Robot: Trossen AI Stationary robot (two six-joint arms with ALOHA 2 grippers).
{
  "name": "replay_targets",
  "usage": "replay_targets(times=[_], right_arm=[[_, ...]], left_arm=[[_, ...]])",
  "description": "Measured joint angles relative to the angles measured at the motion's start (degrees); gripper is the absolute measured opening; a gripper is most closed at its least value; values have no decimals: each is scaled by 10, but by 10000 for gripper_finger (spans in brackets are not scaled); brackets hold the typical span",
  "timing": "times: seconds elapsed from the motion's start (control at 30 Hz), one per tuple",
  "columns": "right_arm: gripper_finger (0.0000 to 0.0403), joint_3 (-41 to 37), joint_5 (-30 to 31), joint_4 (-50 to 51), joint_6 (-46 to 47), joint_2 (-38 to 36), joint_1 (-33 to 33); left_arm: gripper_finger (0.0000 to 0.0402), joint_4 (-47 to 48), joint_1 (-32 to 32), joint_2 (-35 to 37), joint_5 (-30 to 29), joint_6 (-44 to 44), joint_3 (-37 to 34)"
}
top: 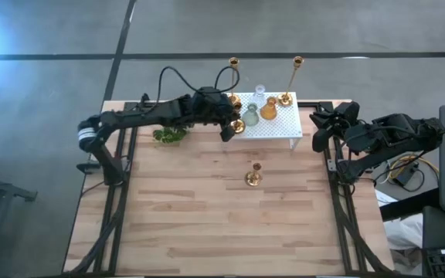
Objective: Pick & Place candle stick holders
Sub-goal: Align the golden candle holder with the golden candle holder on the shelf
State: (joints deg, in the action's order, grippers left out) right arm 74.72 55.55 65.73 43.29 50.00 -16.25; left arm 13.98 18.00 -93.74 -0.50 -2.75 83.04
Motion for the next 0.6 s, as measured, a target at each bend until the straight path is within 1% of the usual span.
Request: replay_targets(times=[0.33, 0.5, 0.6], right_arm=[[52, 0, 0, 1, -3, -1, 0], [52, 0, 0, 1, -4, -1, 0], [52, 0, 0, 1, -4, -1, 0]], left_arm=[[20, 11, 19, -13, 4, -16, 2], [20, 9, 30, -14, 37, -16, -6], [20, 1, 35, -14, 41, -16, -26]])
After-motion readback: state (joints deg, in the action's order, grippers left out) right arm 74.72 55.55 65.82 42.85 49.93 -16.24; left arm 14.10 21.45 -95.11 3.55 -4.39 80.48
